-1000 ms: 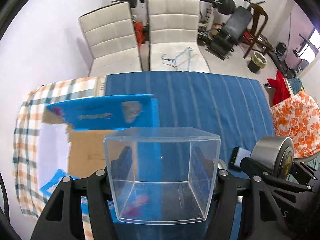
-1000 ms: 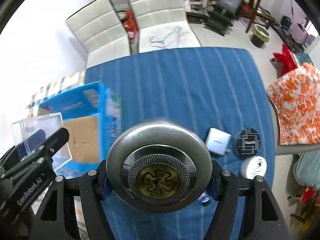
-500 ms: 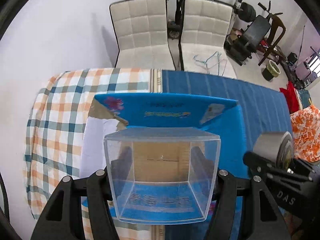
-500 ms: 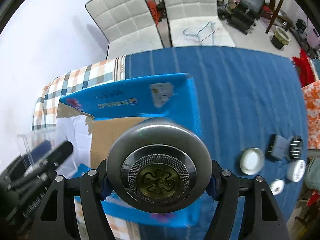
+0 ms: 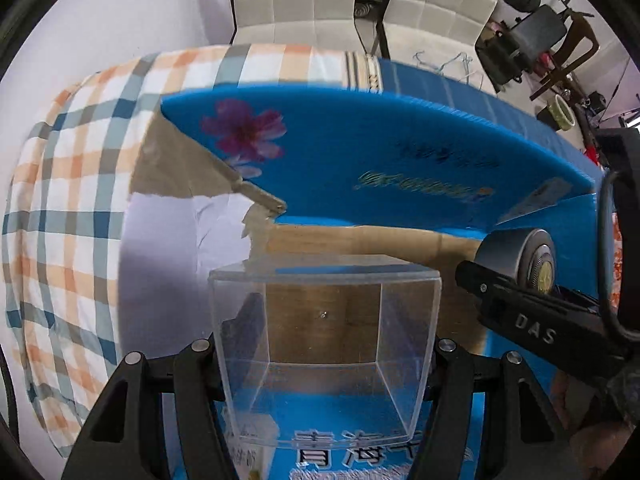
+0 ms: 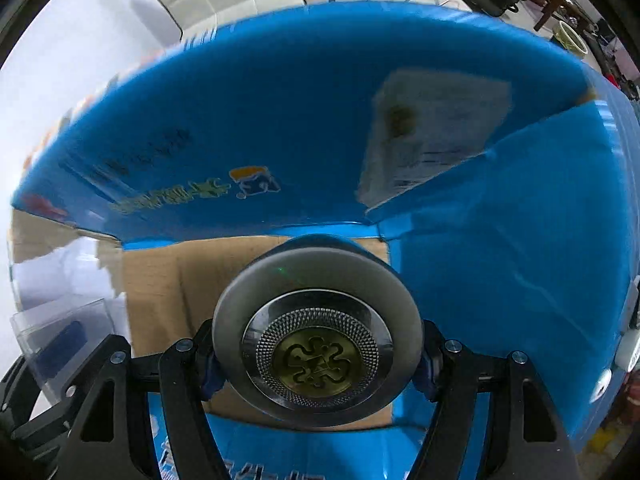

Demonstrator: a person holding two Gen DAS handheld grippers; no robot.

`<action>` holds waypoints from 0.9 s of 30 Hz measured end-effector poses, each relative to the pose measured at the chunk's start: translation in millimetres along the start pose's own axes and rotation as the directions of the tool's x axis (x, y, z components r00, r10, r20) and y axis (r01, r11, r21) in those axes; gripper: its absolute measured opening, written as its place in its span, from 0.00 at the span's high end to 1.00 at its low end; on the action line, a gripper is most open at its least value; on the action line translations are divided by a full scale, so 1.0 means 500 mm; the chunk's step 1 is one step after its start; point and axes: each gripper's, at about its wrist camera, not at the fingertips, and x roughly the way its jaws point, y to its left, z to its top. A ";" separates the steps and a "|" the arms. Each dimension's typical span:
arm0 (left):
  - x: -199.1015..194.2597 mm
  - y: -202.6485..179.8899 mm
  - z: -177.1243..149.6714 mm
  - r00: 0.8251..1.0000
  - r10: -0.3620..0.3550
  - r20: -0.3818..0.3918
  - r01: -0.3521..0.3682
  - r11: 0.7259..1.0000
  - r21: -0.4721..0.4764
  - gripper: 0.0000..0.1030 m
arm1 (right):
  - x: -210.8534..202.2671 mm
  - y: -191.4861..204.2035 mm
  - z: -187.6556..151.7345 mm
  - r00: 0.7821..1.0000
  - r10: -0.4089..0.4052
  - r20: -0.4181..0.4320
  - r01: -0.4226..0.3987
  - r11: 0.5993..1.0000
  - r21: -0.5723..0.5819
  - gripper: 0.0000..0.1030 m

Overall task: Organize rigid objects
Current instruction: 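Carry the clear cube and silver tin over the blue box with both tools, then lower both items into the box and open both tools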

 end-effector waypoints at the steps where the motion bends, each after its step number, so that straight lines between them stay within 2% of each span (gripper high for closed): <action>1: 0.006 0.003 0.000 1.000 -0.003 -0.005 0.003 1.000 -0.002 0.41 | 0.011 0.005 0.002 1.000 -0.005 -0.009 0.005 1.000 -0.003 0.28; 6: 0.032 0.009 -0.005 0.999 -0.026 -0.032 0.025 1.000 -0.014 0.41 | 0.034 0.011 0.013 0.999 -0.007 -0.048 0.007 1.000 0.003 0.26; 12: 0.039 0.009 0.002 0.996 -0.079 -0.042 0.078 0.997 -0.027 0.41 | -0.017 -0.012 0.032 0.997 0.074 -0.018 -0.073 0.995 0.065 0.12; 16: 0.048 0.006 0.015 0.989 -0.134 -0.058 0.132 0.991 -0.036 0.41 | -0.048 -0.032 0.041 0.993 0.114 -0.006 -0.113 0.988 0.104 0.12; 20: 0.069 -0.024 0.025 0.981 -0.171 -0.089 0.171 0.985 -0.003 0.41 | -0.061 -0.042 0.052 0.993 0.114 -0.004 -0.113 0.988 0.108 0.12; 27: 0.097 -0.049 0.046 0.978 -0.179 -0.108 0.184 0.982 0.035 0.41 | -0.065 -0.035 0.053 0.994 0.105 0.002 -0.104 0.987 0.120 0.12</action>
